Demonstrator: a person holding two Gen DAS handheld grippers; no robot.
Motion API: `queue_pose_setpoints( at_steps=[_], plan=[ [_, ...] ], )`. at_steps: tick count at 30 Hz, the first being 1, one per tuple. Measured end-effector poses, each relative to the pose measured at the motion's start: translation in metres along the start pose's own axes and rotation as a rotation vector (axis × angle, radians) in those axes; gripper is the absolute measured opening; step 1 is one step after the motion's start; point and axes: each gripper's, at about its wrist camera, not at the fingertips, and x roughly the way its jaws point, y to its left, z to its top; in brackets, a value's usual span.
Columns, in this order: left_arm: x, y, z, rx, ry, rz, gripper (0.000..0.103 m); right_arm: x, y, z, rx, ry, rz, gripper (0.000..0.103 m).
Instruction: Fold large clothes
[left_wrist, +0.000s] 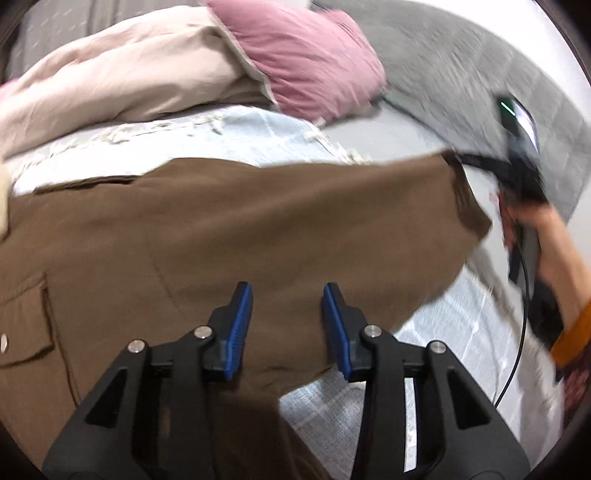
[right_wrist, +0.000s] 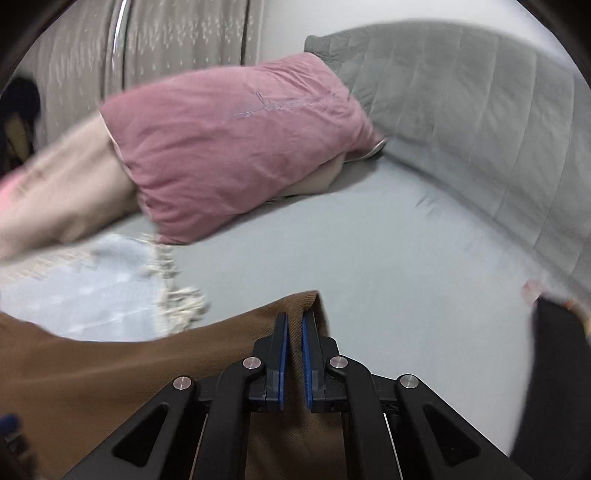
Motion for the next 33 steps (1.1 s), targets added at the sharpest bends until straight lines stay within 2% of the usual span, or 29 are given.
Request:
queue_pose_setpoints(
  at_steps=[3, 5, 6, 7, 9, 10, 12, 15, 17, 20, 21, 22, 23, 24, 25, 27, 28, 29, 30, 31, 32, 33],
  plan=[
    [0.014, -0.009, -0.009, 0.082, 0.067, 0.03, 0.042, 0.026, 0.016, -0.005, -0.058, 0.08, -0.143, 0.009],
    [0.008, -0.007, -0.011, 0.081, 0.054, 0.009, 0.042, 0.028, 0.012, -0.009, -0.032, 0.104, -0.138, 0.013],
    [0.006, -0.005, -0.012, 0.074, 0.052, -0.016, 0.042, 0.022, 0.005, -0.012, -0.005, 0.112, -0.133, 0.023],
    [0.003, -0.002, -0.013, 0.068, 0.048, -0.04, 0.042, 0.016, -0.002, -0.015, 0.02, 0.111, -0.128, 0.042],
    [-0.001, 0.0, -0.014, 0.059, 0.033, -0.104, 0.042, -0.008, -0.03, -0.026, 0.127, 0.088, -0.074, 0.066],
    [-0.006, 0.001, -0.014, 0.059, 0.025, -0.139, 0.043, -0.018, -0.039, -0.031, 0.161, 0.075, -0.038, 0.068],
    [-0.011, -0.003, -0.015, 0.089, 0.02, -0.202, 0.046, -0.04, -0.063, -0.047, 0.254, 0.083, 0.055, 0.068],
    [-0.009, -0.018, -0.016, 0.171, 0.036, -0.24, 0.05, -0.054, -0.08, -0.074, 0.368, 0.155, 0.163, 0.068],
    [-0.004, -0.029, -0.019, 0.224, 0.056, -0.242, 0.05, -0.047, -0.08, -0.093, 0.439, 0.226, 0.236, 0.068],
    [0.004, -0.041, -0.022, 0.282, 0.081, -0.203, 0.051, -0.027, -0.07, -0.107, 0.492, 0.288, 0.263, 0.067],
    [0.006, -0.044, -0.023, 0.296, 0.086, -0.179, 0.05, -0.018, -0.068, -0.111, 0.534, 0.288, 0.29, 0.052],
    [0.007, -0.047, -0.024, 0.309, 0.081, -0.146, 0.039, -0.015, -0.067, -0.111, 0.556, 0.274, 0.307, 0.01],
    [0.007, -0.049, -0.025, 0.323, 0.076, -0.101, 0.03, -0.014, -0.066, -0.112, 0.566, 0.267, 0.319, 0.01],
    [0.007, -0.05, -0.025, 0.323, 0.071, -0.083, 0.008, -0.023, -0.065, -0.11, 0.57, 0.227, 0.313, 0.01],
    [0.004, -0.048, -0.024, 0.315, 0.062, -0.103, 0.004, -0.032, -0.063, -0.106, 0.548, 0.186, 0.304, 0.009],
    [-0.008, -0.045, -0.024, 0.312, 0.019, -0.169, 0.003, -0.061, -0.058, -0.103, 0.461, 0.077, 0.249, 0.009],
    [-0.012, -0.043, -0.025, 0.32, 0.021, -0.191, 0.003, -0.062, -0.057, -0.103, 0.44, 0.075, 0.22, 0.009],
    [-0.011, -0.043, -0.028, 0.339, 0.046, -0.207, 0.003, -0.058, -0.055, -0.11, 0.409, 0.109, 0.178, 0.009],
    [-0.004, -0.045, -0.034, 0.377, 0.105, -0.207, 0.003, -0.045, -0.052, -0.117, 0.391, 0.175, 0.153, 0.011],
    [-0.002, -0.047, -0.038, 0.396, 0.123, -0.205, 0.003, -0.032, -0.049, -0.127, 0.376, 0.236, 0.138, 0.01],
    [-0.003, -0.048, -0.039, 0.404, 0.119, -0.207, 0.003, -0.034, -0.046, -0.133, 0.354, 0.198, 0.131, 0.013],
    [-0.003, -0.048, -0.039, 0.406, 0.126, -0.22, 0.003, -0.04, -0.041, -0.132, 0.319, 0.19, 0.076, 0.026]
  ],
)
